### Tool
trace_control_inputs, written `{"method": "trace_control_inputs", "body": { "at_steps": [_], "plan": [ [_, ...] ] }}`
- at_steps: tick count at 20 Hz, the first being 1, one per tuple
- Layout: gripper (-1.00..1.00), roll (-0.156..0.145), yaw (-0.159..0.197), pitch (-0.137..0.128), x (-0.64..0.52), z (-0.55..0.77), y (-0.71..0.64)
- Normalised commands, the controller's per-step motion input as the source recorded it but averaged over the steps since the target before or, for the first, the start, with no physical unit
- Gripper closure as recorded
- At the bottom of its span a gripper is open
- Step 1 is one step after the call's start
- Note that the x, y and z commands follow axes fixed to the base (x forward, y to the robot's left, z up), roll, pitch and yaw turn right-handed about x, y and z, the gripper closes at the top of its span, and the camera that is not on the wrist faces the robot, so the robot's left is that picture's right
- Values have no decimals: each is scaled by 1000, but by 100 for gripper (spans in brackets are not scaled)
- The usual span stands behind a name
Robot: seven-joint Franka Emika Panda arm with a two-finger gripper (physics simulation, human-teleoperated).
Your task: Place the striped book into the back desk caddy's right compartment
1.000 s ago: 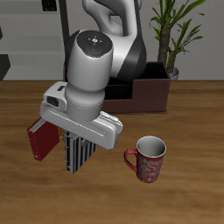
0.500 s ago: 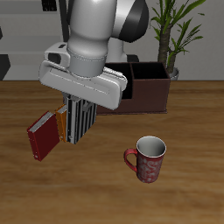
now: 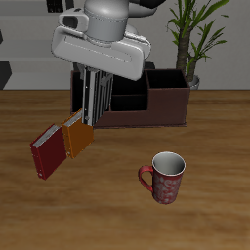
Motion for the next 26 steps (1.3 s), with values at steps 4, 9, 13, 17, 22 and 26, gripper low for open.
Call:
{"method": "trace_control_inputs", "body": {
  "at_steps": [4,9,13,17,22,26],
  "plan": [
    [100,2,17,-25,-492,342,175],
    [100,36,40,-25,-485,387,315],
    [100,2,4,-29,-445,362,226],
    [100,16,29,-34,-400,148,235],
    [100,1,15,-11,-344,95,246],
    [100,21,24,3,-190,81,230]
  ]
}}
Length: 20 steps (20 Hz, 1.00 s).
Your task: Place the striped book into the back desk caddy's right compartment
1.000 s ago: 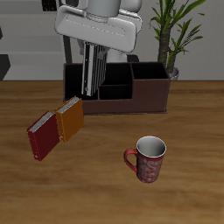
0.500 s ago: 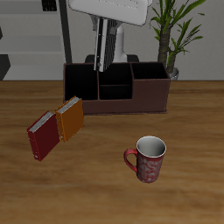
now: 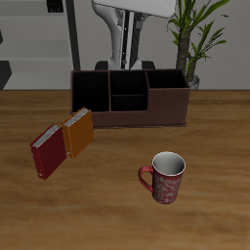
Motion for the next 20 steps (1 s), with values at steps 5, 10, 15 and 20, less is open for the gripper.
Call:
{"method": "trace_control_inputs", "body": {
  "at_steps": [5,10,15,20],
  "plan": [
    [100,6,50,-12,-278,55,418],
    [100,-45,21,10,-139,75,196],
    [100,-23,15,0,-201,102,116],
    [100,10,17,-40,-347,198,172]
  ]
}}
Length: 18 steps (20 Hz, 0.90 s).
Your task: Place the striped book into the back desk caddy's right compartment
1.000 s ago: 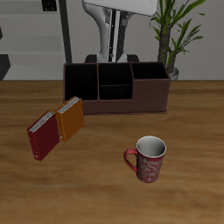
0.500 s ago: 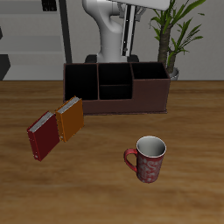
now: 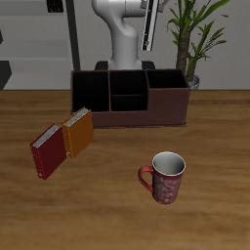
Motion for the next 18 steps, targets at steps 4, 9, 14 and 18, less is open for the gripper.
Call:
{"method": "trace_control_inputs", "body": {
  "at_steps": [4,9,14,18],
  "plan": [
    [100,29,27,-46,-484,125,219],
    [100,15,18,-13,-282,9,148],
    [100,18,34,-16,-322,-67,71],
    [100,5,20,-29,-300,8,-2]
  ]
}}
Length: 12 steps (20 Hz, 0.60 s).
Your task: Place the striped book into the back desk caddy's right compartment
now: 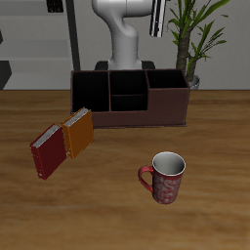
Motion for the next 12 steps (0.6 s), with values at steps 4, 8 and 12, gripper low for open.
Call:
{"method": "trace_control_inputs", "body": {
  "at_steps": [4,8,12],
  "plan": [
    [100,0,11,-8,-162,-6,22],
    [100,-33,9,-2,-133,-28,-11],
    [100,-53,25,10,-96,-86,-41]
  ]
}}
